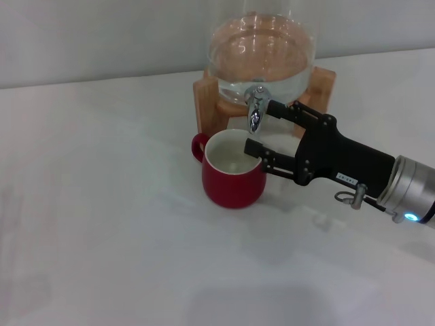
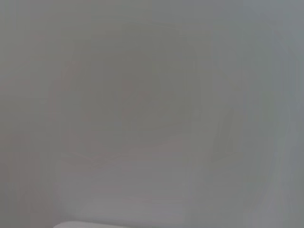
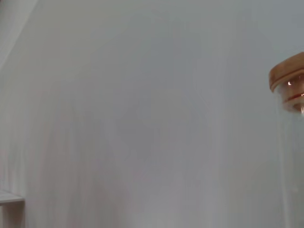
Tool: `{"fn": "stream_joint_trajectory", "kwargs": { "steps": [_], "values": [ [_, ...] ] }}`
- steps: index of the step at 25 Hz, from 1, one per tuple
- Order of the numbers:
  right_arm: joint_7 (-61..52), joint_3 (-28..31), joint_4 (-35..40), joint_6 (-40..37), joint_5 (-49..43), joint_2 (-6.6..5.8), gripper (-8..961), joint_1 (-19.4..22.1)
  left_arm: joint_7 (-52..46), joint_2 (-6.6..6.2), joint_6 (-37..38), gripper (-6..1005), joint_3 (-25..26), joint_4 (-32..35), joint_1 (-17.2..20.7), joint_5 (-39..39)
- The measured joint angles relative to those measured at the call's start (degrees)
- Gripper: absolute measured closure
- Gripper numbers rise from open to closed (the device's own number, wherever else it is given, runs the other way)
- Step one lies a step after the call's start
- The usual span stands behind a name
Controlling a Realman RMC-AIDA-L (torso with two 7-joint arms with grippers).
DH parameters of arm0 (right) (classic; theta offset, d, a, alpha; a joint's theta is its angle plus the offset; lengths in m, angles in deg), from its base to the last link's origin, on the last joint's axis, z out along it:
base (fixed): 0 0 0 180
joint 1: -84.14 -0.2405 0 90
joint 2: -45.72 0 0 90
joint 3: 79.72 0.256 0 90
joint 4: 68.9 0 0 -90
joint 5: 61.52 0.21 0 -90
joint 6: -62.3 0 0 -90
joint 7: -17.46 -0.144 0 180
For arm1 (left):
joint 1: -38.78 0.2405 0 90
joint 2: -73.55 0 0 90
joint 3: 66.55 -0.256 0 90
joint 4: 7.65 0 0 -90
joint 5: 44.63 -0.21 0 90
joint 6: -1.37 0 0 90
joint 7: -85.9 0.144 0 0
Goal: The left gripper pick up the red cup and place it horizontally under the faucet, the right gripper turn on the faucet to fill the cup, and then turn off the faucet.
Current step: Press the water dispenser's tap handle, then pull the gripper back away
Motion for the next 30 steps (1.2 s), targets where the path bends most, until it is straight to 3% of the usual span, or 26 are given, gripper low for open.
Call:
{"fn": "stream_joint_trajectory", "kwargs": {
  "steps": [30],
  "values": [
    [0.1, 0.8, 0.0, 0.0, -0.1, -0.30, 111, 0.2, 0.0, -0.09, 0.1, 126, 0.0, 0.0, -0.1, 0.0]
  ]
}}
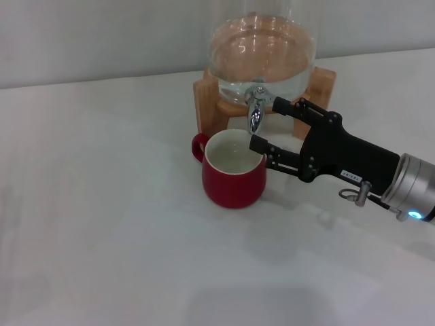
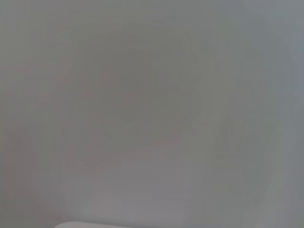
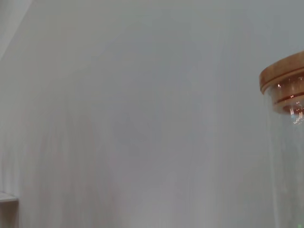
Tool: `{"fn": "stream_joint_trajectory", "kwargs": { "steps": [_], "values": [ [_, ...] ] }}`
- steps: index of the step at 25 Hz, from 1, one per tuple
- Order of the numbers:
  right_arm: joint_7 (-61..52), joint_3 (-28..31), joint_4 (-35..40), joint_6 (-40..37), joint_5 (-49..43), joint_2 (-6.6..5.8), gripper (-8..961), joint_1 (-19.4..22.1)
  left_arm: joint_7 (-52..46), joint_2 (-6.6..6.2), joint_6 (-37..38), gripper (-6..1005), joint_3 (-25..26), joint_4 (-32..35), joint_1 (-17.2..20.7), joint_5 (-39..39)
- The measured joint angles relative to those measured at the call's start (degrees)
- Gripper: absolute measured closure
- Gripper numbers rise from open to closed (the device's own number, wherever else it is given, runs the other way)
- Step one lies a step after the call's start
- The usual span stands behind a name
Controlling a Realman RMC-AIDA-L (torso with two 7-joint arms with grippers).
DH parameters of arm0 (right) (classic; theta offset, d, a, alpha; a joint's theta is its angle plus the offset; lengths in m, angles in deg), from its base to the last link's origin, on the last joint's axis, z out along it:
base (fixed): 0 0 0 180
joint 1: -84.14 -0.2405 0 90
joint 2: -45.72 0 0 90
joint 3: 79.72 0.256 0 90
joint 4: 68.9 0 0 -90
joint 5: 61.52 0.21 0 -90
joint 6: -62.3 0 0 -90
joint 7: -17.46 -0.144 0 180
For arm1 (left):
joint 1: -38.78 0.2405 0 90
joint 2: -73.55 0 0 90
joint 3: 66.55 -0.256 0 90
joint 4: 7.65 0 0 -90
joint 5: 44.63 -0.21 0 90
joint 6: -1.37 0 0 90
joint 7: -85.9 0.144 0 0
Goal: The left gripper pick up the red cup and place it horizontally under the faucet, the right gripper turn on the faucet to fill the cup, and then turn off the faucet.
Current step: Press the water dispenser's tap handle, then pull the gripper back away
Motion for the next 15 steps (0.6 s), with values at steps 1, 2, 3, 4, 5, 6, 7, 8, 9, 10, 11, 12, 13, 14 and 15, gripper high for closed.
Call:
{"fn": "stream_joint_trajectory", "kwargs": {
  "steps": [1, 2, 3, 4, 5, 6, 7, 8, 9, 10, 11, 12, 13, 14, 15],
  "values": [
    [0.0, 0.0, 0.0, 0.0, 0.0, -0.01, 111, 0.0, 0.0, 0.00, 0.0, 126, 0.0, 0.0, 0.0, 0.0],
    [0.2, 0.0, 0.0, 0.0, 0.0, -0.03, 111, 0.0, 0.0, 0.00, 0.0, 126, 0.0, 0.0, 0.0, 0.0],
    [0.3, 0.0, 0.0, 0.0, 0.0, -0.03, 111, 0.0, 0.0, 0.00, 0.0, 126, 0.0, 0.0, 0.0, 0.0],
    [0.4, 0.1, 0.0, 0.1, 0.0, -0.04, 111, -0.1, 0.0, 0.00, 0.0, 126, 0.0, 0.0, -0.1, 0.0],
    [0.5, 0.1, 0.0, 0.2, 0.0, -0.04, 111, -0.1, 0.0, 0.00, 0.0, 126, 0.0, 0.0, -0.1, 0.0],
    [0.6, 0.2, 0.0, 0.3, 0.0, -0.05, 111, -0.1, 0.0, 0.00, 0.0, 126, 0.0, 0.0, -0.1, 0.0],
    [0.6, 0.2, 0.0, 0.4, 0.0, -0.05, 112, -0.2, 0.0, 0.00, 0.0, 126, 0.0, 0.0, -0.1, 0.0],
    [0.7, 0.3, 0.0, 0.5, 0.0, -0.05, 112, -0.2, 0.0, 0.00, 0.0, 126, 0.0, 0.0, -0.1, 0.0],
    [0.7, 0.5, 0.0, 0.6, 0.0, -0.05, 112, -0.3, 0.0, 0.00, 0.0, 126, 0.0, 0.0, -0.1, 0.0],
    [0.8, 0.7, 0.0, 0.6, 0.0, -0.05, 112, -0.3, 0.0, 0.00, 0.0, 126, 0.0, 0.0, -0.1, 0.0],
    [0.9, 0.9, 0.0, 0.6, 0.0, -0.05, 112, -0.3, 0.0, 0.00, 0.0, 126, 0.0, 0.0, -0.1, 0.0],
    [1.0, 1.1, 0.0, 0.6, 0.0, -0.06, 112, -0.3, 0.0, 0.00, 0.0, 126, 0.0, 0.0, -0.1, 0.0],
    [1.1, 1.3, 0.1, 0.6, 0.0, -0.05, 112, -0.3, 0.0, 0.00, 0.0, 126, 0.0, 0.0, -0.1, 0.0],
    [1.2, 1.4, 0.1, 0.6, 0.0, -0.05, 112, -0.3, 0.0, 0.00, 0.0, 126, 0.0, 0.0, -0.1, 0.0],
    [1.2, 1.6, 0.1, 0.6, 0.0, -0.05, 112, -0.3, 0.0, 0.00, 0.0, 126, 0.0, 0.0, -0.2, 0.0]
  ]
}}
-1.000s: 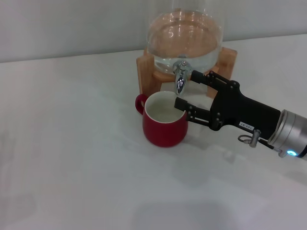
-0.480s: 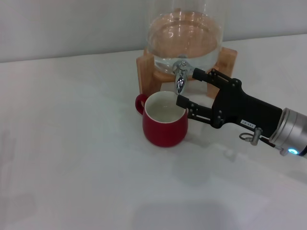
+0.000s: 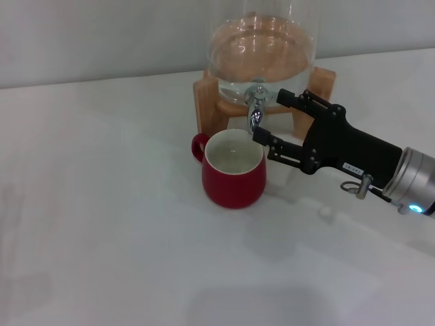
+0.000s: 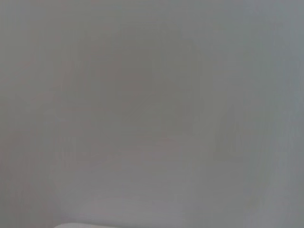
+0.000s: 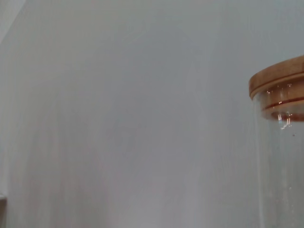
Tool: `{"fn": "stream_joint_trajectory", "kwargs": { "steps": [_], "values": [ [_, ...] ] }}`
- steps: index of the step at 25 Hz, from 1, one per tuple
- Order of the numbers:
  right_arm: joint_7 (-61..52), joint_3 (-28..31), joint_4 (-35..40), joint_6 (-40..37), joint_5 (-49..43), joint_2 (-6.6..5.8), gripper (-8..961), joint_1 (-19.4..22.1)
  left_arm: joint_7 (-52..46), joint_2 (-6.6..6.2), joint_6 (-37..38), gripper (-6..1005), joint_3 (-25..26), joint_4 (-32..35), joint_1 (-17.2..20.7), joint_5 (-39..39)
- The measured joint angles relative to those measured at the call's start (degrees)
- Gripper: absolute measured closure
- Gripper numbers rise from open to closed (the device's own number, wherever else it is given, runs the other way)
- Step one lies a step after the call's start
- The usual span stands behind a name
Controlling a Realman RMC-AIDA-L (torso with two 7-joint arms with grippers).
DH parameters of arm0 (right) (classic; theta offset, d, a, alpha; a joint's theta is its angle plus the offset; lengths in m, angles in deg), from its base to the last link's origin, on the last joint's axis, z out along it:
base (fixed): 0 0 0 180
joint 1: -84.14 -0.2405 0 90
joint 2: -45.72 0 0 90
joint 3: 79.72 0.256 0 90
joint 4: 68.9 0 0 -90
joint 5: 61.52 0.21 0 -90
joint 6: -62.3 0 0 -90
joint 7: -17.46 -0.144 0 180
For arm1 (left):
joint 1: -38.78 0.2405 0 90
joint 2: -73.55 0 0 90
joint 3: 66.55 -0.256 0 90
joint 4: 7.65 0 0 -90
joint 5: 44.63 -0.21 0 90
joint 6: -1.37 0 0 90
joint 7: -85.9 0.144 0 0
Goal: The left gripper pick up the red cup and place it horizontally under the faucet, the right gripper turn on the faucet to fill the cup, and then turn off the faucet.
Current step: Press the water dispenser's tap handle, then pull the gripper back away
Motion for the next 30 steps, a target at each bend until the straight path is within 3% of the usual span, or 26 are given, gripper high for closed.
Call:
{"fn": "stream_joint_trajectory", "kwargs": {
  "steps": [30],
  "values": [
    [0.9, 0.9, 0.1, 0.7, 0.0, -0.09, 111, -0.2, 0.0, -0.09, 0.7, 127, 0.0, 0.0, -0.5, 0.2]
  ]
}}
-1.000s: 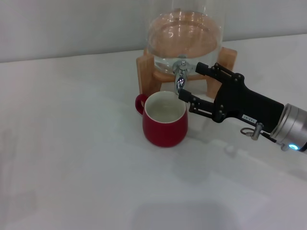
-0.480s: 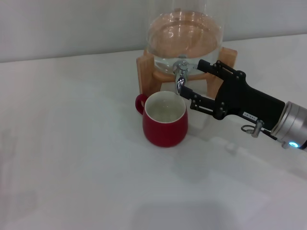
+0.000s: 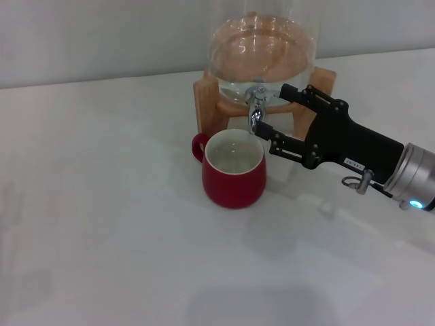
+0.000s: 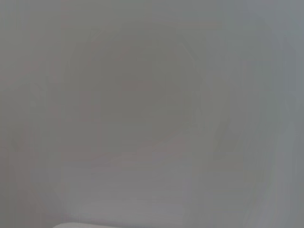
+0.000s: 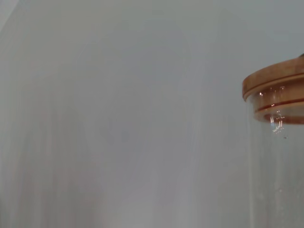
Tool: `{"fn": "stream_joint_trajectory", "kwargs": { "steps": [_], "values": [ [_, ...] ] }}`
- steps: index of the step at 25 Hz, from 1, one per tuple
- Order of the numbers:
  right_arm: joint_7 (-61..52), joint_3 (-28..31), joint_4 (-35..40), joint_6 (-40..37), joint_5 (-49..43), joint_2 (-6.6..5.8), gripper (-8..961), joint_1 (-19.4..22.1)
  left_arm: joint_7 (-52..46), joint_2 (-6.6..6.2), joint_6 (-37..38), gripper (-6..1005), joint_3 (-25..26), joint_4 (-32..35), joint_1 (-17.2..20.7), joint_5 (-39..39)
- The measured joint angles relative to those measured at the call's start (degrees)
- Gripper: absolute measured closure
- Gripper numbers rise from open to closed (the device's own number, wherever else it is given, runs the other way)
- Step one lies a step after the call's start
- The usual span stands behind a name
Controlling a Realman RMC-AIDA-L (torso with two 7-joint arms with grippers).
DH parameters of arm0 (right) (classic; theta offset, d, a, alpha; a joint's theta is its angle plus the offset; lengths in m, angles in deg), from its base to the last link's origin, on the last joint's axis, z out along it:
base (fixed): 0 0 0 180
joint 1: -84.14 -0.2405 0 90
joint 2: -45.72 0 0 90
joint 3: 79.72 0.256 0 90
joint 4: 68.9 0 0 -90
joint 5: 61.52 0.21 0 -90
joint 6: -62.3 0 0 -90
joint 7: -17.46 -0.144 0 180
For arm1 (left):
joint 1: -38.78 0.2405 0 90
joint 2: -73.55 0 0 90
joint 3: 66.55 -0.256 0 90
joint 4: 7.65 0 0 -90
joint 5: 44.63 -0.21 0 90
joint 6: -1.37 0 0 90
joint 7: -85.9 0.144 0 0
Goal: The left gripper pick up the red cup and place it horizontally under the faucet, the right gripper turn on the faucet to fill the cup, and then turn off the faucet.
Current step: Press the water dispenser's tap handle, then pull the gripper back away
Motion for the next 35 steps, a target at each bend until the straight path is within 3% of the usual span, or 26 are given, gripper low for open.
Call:
{"fn": "stream_joint_trajectory", "kwargs": {
  "steps": [35],
  "values": [
    [0.4, -0.3, 0.6, -0.5, -0.4, -0.02, 111, 0.6, 0.0, 0.03, 0.0, 127, 0.0, 0.0, 0.0, 0.1]
  ]
}}
